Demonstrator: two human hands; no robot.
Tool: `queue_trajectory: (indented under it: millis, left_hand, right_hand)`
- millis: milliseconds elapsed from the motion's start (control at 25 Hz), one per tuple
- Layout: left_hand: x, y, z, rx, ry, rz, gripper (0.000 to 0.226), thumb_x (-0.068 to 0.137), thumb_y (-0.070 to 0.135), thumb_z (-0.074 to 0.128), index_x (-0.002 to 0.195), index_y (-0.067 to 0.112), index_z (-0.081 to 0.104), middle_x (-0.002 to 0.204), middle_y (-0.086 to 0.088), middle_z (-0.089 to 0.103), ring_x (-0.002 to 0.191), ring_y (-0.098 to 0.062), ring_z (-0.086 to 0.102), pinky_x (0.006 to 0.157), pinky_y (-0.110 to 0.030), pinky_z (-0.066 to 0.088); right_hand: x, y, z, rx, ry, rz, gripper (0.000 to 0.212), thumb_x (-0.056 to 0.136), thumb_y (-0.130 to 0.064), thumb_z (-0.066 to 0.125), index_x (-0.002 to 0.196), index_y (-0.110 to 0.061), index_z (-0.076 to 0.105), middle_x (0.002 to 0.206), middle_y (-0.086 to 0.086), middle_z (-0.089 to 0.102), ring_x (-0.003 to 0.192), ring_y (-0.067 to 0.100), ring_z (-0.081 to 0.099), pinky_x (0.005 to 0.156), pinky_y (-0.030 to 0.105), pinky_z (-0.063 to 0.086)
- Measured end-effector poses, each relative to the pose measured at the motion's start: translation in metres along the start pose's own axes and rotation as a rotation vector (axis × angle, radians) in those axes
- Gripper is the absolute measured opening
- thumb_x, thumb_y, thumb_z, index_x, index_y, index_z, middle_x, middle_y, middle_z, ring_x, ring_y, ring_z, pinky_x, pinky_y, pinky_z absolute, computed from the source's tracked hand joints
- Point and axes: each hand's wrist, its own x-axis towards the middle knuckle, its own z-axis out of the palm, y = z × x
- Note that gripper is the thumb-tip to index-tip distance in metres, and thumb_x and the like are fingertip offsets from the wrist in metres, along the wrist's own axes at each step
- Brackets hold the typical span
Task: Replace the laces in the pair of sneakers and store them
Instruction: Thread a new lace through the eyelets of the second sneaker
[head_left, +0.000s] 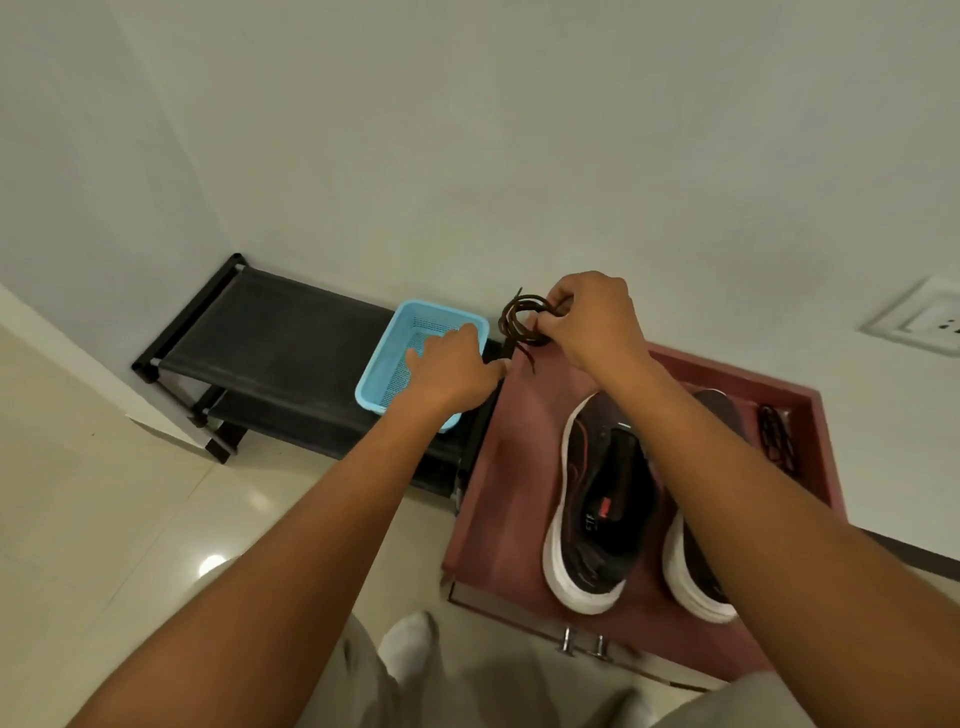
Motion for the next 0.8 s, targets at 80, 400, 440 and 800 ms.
queue_trajectory:
  millis: [80, 400, 440, 800]
  left_hand:
    - [-0.002, 0.02, 0.008, -0.186, -0.022, 0.035, 0.051, 0.099, 0.044, 0.062, 0.134, 0.009, 0.055, 0.126, -0.008, 0.062, 0.119, -0.027, 0.056, 0.107, -0.047, 0.044]
    - [-0.007, 0.087, 0.039, -0.919, -0.236, -0.054, 0.02, 0.104, 0.009, 0.051, 0.101, 0.007, 0.07, 0.099, -0.017, 0.075, 0.082, -0.023, 0.07, 0.075, -0.034, 0.059]
    - [-0.008, 0.091, 0.044, -0.924, -0.269, -0.046, 0.02, 0.104, 0.013, 0.053, 0.101, 0.006, 0.071, 0.098, -0.017, 0.076, 0.082, -0.024, 0.071, 0.076, -0.035, 0.06]
    - [-0.004, 0.105, 0.065, -0.818, -0.217, -0.049, 0.008, 0.091, -0.003, 0.071, 0.091, 0.005, 0.073, 0.088, -0.015, 0.075, 0.08, -0.021, 0.074, 0.074, -0.033, 0.063]
  right_hand:
    - [-0.013, 0.016, -0.024, 0.036, 0.045, 0.033, 0.019, 0.081, -0.032, 0.085, 0.083, -0.018, 0.072, 0.078, -0.003, 0.068, 0.071, 0.014, 0.063, 0.065, 0.027, 0.051]
    - [-0.083, 0.071, -0.062, 0.202, 0.152, 0.204, 0.007, 0.086, -0.015, 0.078, 0.083, -0.019, 0.073, 0.074, -0.004, 0.07, 0.068, 0.01, 0.065, 0.065, 0.025, 0.054]
    - [-0.09, 0.077, -0.061, 0.213, 0.158, 0.227, 0.008, 0.086, -0.016, 0.078, 0.082, -0.02, 0.073, 0.073, -0.006, 0.069, 0.067, 0.01, 0.065, 0.065, 0.026, 0.055]
    - [-0.112, 0.104, -0.039, 0.269, 0.134, 0.348, 0.009, 0.085, -0.019, 0.08, 0.084, -0.023, 0.072, 0.078, -0.01, 0.07, 0.07, 0.004, 0.065, 0.061, 0.016, 0.052]
